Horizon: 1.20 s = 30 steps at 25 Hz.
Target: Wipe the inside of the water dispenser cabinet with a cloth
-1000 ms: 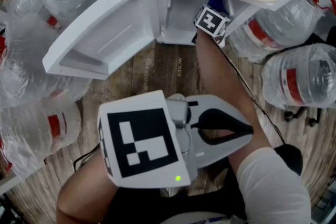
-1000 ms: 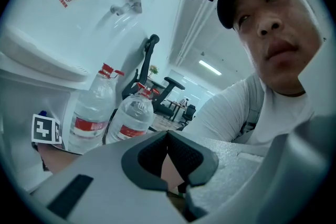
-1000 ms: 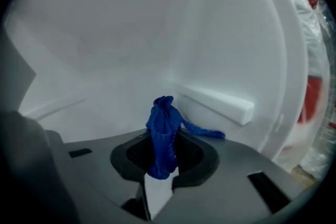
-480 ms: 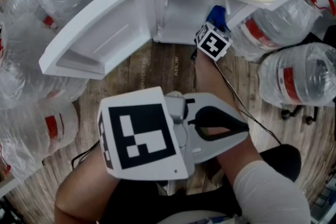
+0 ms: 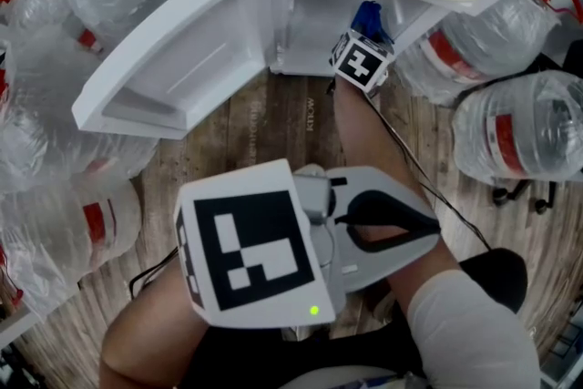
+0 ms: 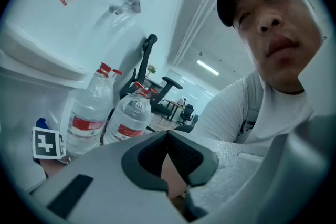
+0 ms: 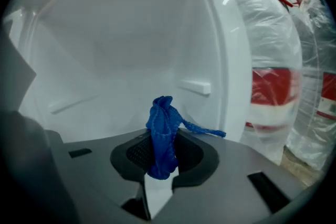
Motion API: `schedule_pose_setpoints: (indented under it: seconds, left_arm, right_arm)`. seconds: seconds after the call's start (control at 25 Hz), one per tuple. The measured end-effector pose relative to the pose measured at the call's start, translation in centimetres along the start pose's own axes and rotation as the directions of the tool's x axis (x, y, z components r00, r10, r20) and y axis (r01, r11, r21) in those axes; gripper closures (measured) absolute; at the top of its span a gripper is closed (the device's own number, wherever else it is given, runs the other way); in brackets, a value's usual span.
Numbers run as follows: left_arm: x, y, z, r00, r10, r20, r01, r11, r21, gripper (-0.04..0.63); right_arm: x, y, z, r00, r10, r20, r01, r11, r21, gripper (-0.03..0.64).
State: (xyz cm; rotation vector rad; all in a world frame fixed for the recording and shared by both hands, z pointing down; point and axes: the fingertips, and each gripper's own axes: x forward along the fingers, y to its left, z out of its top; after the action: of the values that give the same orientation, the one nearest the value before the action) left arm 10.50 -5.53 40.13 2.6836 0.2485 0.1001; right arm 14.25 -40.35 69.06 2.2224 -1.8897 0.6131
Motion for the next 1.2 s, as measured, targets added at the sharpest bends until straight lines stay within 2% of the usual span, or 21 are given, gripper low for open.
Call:
schedule_pose_setpoints:
  seconds: [0.08,0.2,0.32,0.76,1.04,1.2]
  left_arm:
    - [0.0,-0.2,0.1,1.000,0.003,0.006,-0.003,1.000,-0.005,0.592]
    - [-0.2,-0.3,-0.4,1.000,0.008,-0.003,-0.008,1.000,-0.016,0.592]
    - [-0.3,-0.4,-0.7,1.000,0.004,-0.010,-0.004,1.000,-0.012,0.592]
    - [0.4,-0.1,-0.6,1.000,-0.012,-0.005,0.012,1.000,-0.015,0.592]
    - [1.3,0.4,-1.0,0.999,-0.021,-0.030,0.020,1.000,-0.019,0.592]
    - [1.7,0.8,-1.1,0.999,-0.021,-0.039,0.020,1.000,-0.020,0.592]
  right_arm:
    - [1.8,0.6,0.2,1.000,-0.003,-0.015,0.002,0.999,-0.039,0.541]
    - [3.4,-1.4,-0.6,0.990,-0.121,-0.073,0.107,0.980,-0.170,0.541]
    - [3.8,-2.5,-1.6,0.983,-0.156,-0.094,0.131,0.964,-0.232,0.541]
    - [0.7,-4.4,-5.9,0.985,-0.121,-0.126,0.079,0.951,-0.300,0.541]
    - [-1.2,-5.5,-6.4,0.986,-0.071,-0.151,0.018,0.946,-0.323,0.541]
    - [-2.2,-6.0,-6.4,0.984,-0.034,-0.172,-0.036,0.921,-0.388,0.541]
